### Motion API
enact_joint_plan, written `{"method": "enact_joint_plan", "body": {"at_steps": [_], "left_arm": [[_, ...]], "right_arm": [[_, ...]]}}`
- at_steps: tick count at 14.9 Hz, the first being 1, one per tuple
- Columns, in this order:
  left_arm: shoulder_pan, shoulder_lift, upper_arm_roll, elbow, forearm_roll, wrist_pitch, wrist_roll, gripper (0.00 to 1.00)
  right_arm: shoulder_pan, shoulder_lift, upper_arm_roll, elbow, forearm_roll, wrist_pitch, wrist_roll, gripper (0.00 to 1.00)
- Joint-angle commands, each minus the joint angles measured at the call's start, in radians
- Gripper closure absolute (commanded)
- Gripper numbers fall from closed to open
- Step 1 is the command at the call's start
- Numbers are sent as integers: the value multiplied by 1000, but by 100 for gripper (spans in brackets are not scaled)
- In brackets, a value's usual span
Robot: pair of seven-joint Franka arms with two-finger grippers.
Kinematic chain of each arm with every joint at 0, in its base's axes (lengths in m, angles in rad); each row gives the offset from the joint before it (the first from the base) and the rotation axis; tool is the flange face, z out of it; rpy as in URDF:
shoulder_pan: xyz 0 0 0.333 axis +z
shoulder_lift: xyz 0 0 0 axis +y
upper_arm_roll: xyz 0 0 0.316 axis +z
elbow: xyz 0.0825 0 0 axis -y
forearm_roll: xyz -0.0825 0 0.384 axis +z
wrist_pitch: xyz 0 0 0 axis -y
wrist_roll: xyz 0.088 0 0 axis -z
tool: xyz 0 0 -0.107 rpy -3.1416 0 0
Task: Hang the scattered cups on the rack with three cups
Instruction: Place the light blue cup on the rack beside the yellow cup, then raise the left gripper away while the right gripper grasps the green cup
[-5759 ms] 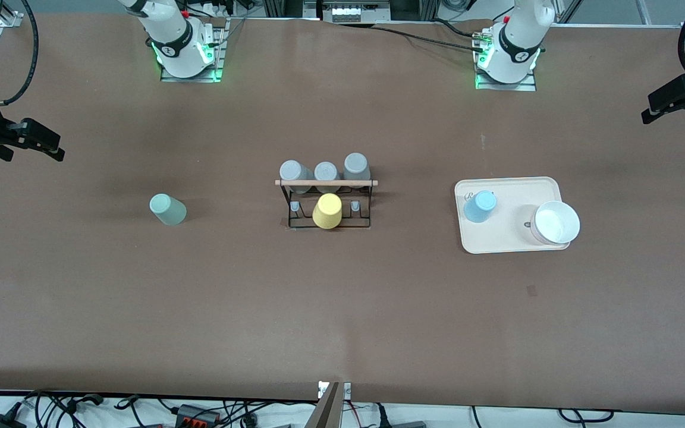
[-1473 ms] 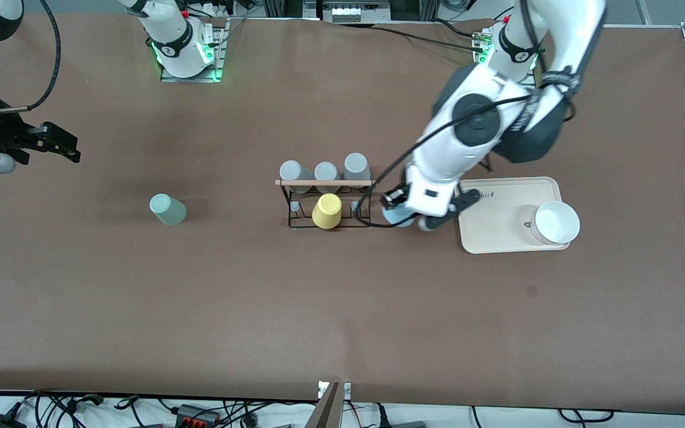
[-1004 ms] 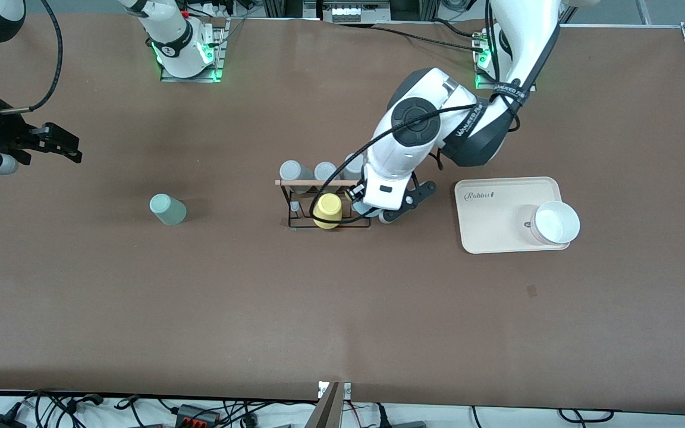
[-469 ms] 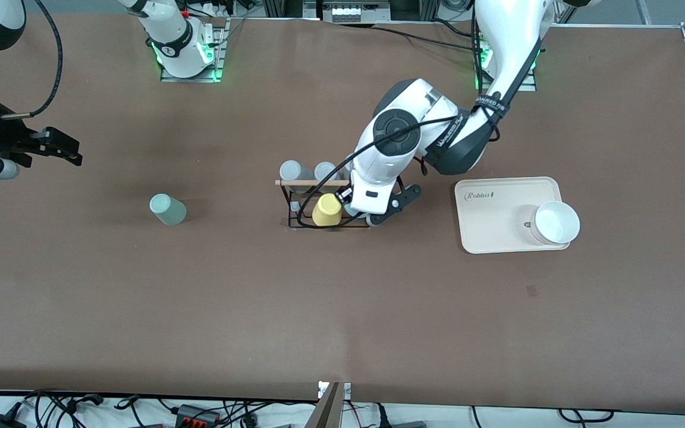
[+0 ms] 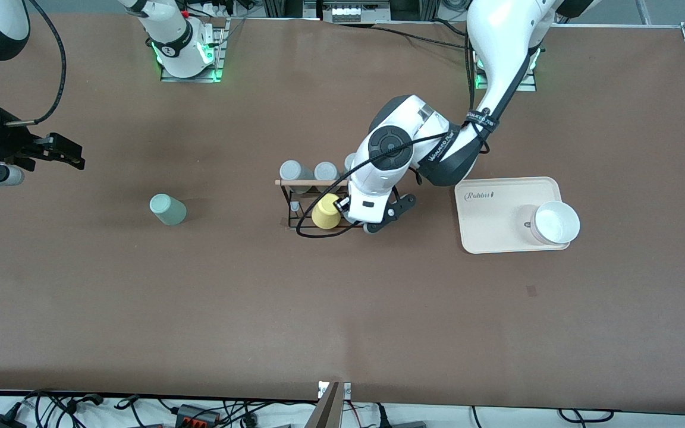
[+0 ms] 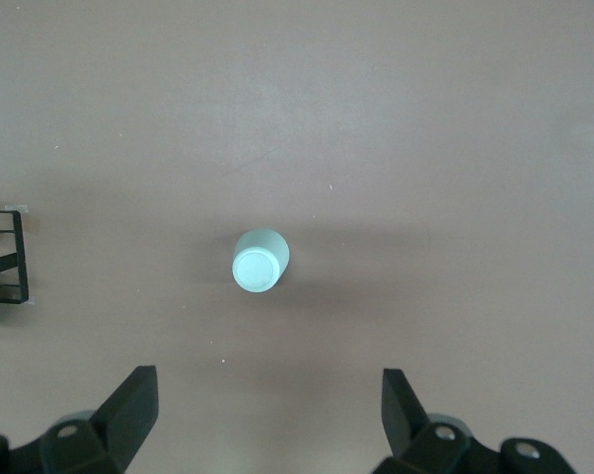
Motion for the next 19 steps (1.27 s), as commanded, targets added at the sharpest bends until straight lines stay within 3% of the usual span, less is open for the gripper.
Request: {"method": "enact_joint_plan", "body": {"at_steps": [1, 6, 11, 16, 19], "left_arm": [[-11, 22, 8, 11, 22, 16, -3, 61], [-13, 40, 8, 11, 34, 16, -3, 56], [-2, 19, 10, 11, 34, 1, 0, 16], [41, -52, 24, 11, 56, -93, 36, 3], [108, -130, 22, 9, 86, -211, 47, 1]], "right_arm": [[-3, -1, 3, 9, -11, 0, -1, 0], [-5, 8, 3, 9, -11, 3, 2, 0], [-8, 25, 2, 7, -4, 3, 6, 0], [-17, 68, -4, 9, 13, 17, 9, 0], [-9, 93, -3, 9, 7, 20, 7, 0]]}}
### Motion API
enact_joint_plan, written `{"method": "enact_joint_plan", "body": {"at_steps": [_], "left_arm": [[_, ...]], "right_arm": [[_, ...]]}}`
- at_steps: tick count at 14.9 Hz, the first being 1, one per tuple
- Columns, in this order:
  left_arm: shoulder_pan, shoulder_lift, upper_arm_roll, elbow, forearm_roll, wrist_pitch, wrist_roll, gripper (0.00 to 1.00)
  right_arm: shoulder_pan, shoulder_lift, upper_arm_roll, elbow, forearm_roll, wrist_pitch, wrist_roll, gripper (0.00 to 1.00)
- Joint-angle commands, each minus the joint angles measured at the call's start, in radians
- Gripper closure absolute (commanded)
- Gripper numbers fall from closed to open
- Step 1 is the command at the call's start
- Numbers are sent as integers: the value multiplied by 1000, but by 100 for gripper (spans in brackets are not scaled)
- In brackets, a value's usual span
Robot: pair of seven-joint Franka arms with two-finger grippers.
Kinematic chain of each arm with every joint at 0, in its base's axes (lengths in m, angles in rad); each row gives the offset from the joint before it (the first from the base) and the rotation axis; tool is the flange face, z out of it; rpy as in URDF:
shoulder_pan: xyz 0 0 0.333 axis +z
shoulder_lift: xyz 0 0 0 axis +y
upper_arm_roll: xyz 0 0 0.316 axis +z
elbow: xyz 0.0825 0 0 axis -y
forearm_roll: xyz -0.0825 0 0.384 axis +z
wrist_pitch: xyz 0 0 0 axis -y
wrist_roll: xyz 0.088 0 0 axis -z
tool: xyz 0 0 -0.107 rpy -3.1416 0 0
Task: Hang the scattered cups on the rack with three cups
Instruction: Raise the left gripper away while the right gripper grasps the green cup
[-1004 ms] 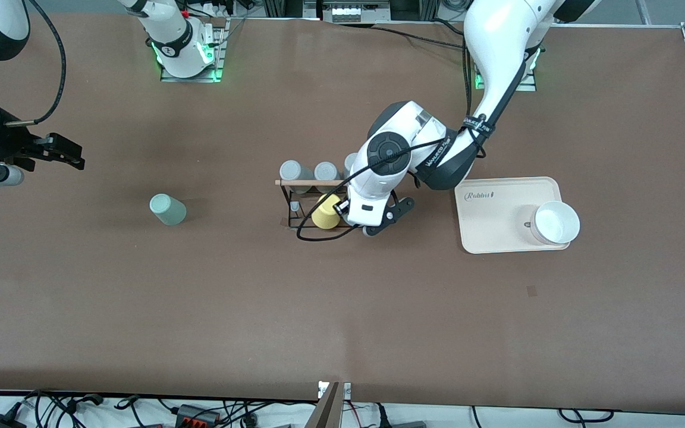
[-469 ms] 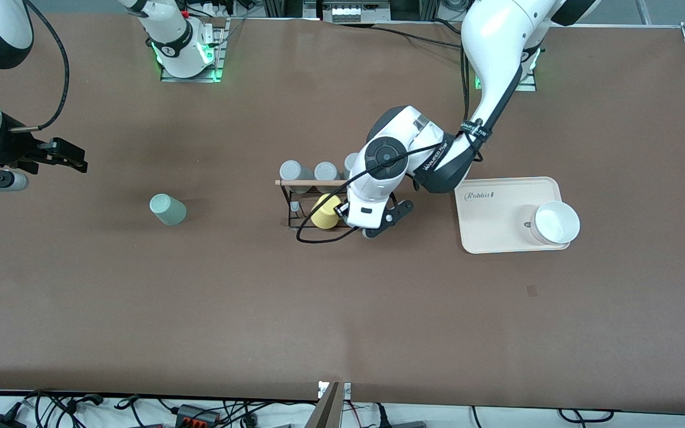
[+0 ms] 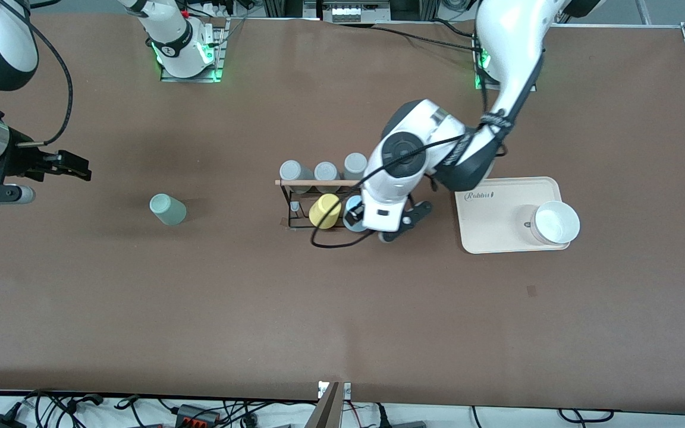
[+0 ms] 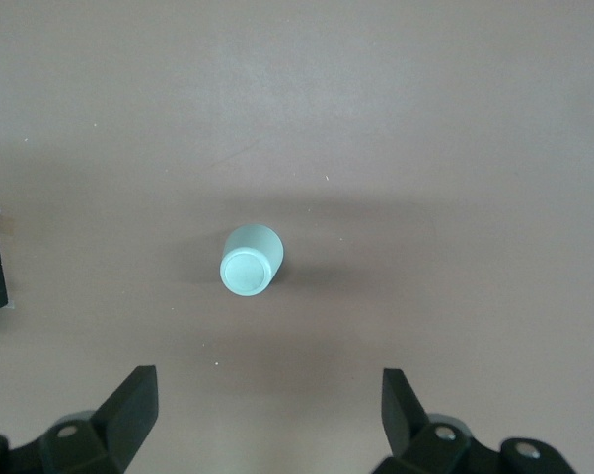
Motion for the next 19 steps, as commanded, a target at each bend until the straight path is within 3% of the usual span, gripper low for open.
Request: {"method": "enact_joint_plan", "body": {"at_steps": [1, 3, 6, 10, 16, 19], "left_arm": [[71, -99, -1, -20, 36, -118, 62, 0], [141, -159, -4, -20, 38, -192, 145, 0], [221, -217, -10, -41, 38, -244, 242, 0], [330, -311, -13, -133, 38, -243, 438, 0], [465, -536, 2, -317, 36, -238, 795, 0], [466, -625, 86, -371, 35, -249, 973, 0]], "right_arm": [[1, 27, 3, 11, 12, 3, 6, 0], [4, 67, 5, 47, 8, 0, -6, 0], [16, 77, 8, 13, 11, 21, 3, 0], [29, 84, 8, -145, 2, 228, 4, 0], [61, 91, 9, -332, -66, 472, 7, 0], [58, 145, 12, -410, -60, 618, 66, 0]]}}
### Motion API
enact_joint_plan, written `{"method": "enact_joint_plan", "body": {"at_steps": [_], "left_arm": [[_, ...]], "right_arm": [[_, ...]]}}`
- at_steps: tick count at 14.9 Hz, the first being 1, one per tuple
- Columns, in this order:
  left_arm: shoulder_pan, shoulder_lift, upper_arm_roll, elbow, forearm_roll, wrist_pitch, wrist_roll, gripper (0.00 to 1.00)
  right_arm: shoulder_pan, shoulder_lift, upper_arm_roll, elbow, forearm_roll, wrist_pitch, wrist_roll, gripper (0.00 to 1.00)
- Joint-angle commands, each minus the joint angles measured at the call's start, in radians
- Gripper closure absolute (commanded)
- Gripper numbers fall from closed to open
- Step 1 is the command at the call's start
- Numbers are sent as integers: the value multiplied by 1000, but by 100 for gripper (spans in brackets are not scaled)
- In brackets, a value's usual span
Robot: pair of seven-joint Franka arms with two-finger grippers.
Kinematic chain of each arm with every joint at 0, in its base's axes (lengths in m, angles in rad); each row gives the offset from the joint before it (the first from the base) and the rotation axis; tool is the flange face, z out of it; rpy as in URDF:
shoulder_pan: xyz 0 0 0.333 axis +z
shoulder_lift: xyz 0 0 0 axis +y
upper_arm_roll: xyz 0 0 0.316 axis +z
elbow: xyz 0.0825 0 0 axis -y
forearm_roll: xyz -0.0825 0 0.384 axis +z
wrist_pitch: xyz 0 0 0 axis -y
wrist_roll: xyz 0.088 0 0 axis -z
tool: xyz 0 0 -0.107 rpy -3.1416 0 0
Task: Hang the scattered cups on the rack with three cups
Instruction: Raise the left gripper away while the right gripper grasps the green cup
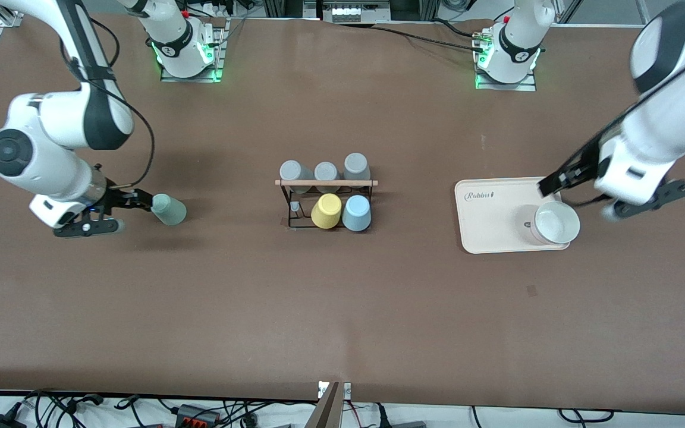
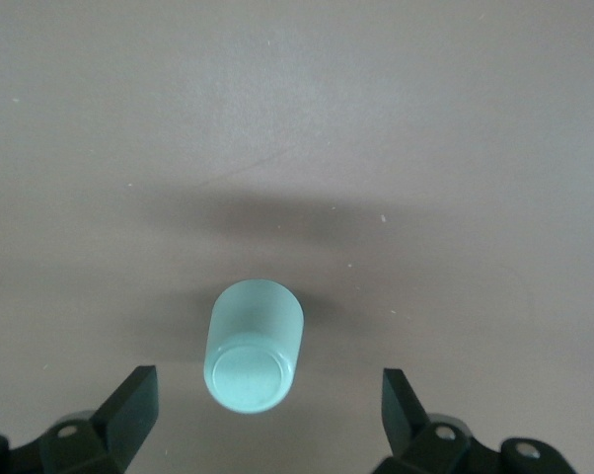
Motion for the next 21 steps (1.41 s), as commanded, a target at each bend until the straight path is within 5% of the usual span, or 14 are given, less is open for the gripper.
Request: {"method": "enact_joint_plan", "body": {"at_steps": [1, 6, 15, 18, 21], "left_arm": [[-2, -123, 78, -103, 12, -3, 199, 0], [-5, -188, 191, -108, 9, -60, 447, 0], [27, -217, 162, -88, 10, -97, 450, 0], [27, -219, 161, -82, 10, -126, 450, 0], [27, -233, 170, -27, 10, -169, 452, 0]], "right_arm": [[4, 36, 4, -85, -13, 152, 52, 0], [10, 63, 5, -168, -5, 249, 159, 0], [9, 96, 11, -172, 10, 240, 167, 0], [10, 94, 18, -162, 16, 191, 167, 59], [10, 73, 41, -97, 62, 133, 157, 72]]}}
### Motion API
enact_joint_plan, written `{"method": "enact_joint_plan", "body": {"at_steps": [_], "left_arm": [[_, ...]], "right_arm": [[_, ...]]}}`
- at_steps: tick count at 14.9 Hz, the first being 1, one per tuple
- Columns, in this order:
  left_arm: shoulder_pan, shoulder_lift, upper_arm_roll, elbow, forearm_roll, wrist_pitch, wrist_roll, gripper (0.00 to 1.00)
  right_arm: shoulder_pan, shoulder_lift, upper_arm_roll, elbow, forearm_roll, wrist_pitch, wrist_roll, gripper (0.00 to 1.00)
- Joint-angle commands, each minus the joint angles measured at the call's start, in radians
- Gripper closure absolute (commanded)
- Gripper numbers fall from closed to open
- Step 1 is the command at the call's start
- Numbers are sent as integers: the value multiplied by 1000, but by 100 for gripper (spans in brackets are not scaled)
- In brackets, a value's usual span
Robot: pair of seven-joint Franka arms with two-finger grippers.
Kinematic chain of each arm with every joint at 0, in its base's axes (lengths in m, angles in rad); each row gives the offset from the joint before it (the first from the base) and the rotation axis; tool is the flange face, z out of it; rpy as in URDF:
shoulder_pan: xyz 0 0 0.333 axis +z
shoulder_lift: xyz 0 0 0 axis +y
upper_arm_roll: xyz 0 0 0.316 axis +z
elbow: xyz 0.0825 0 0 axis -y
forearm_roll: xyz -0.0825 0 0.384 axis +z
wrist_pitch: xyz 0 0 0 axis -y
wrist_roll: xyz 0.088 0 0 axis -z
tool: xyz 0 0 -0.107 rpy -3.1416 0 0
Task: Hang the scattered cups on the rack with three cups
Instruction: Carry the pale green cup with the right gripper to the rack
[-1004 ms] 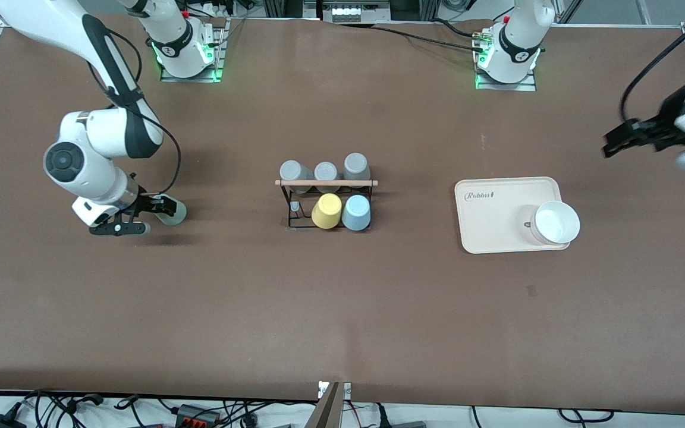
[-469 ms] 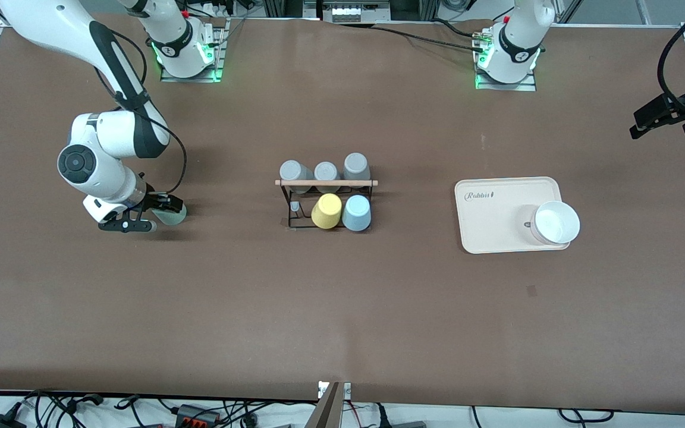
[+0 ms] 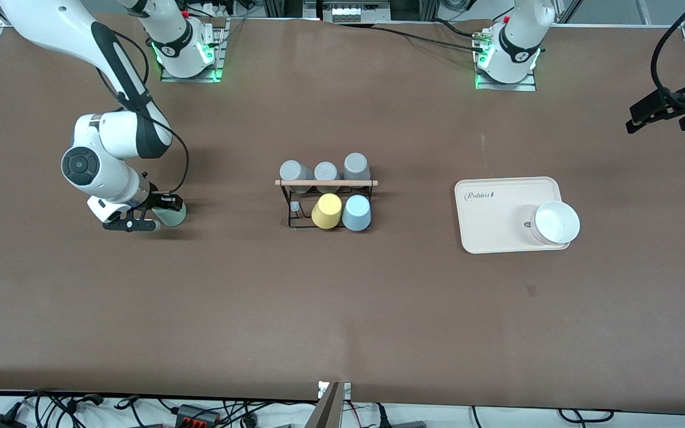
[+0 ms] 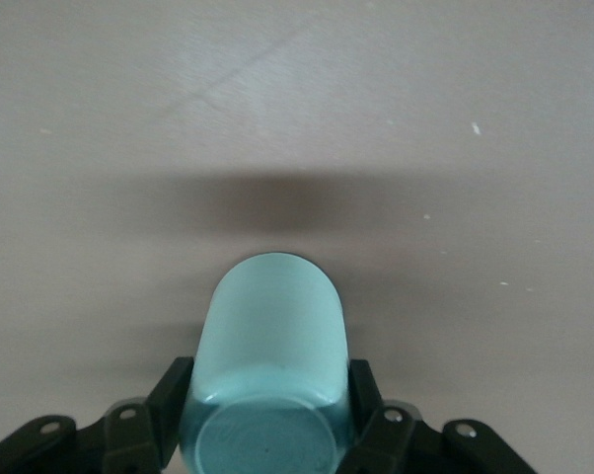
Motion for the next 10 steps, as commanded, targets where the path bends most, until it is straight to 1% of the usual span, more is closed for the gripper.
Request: {"method": "enact_joint_plan", "body": {"at_steps": [1, 4, 5, 7, 10], "left_arm": [[17, -24, -8, 38, 7, -46, 25, 0], [17, -21, -11, 43, -2, -44, 20, 0], [14, -16, -13, 45, -2, -44, 19, 0], [10, -9, -13, 46, -4, -41, 20, 0], [8, 5, -13, 51, -4, -40, 8, 0]], "right_arm": [[2, -23, 33, 97, 36, -111, 4, 73], [0, -8, 91, 319, 50, -330, 4, 73], [0, -7, 110, 370, 52, -374, 7, 73], [11, 16, 145, 468, 52, -426, 9, 73], [106, 52, 150, 579, 47, -475, 87, 75]]}}
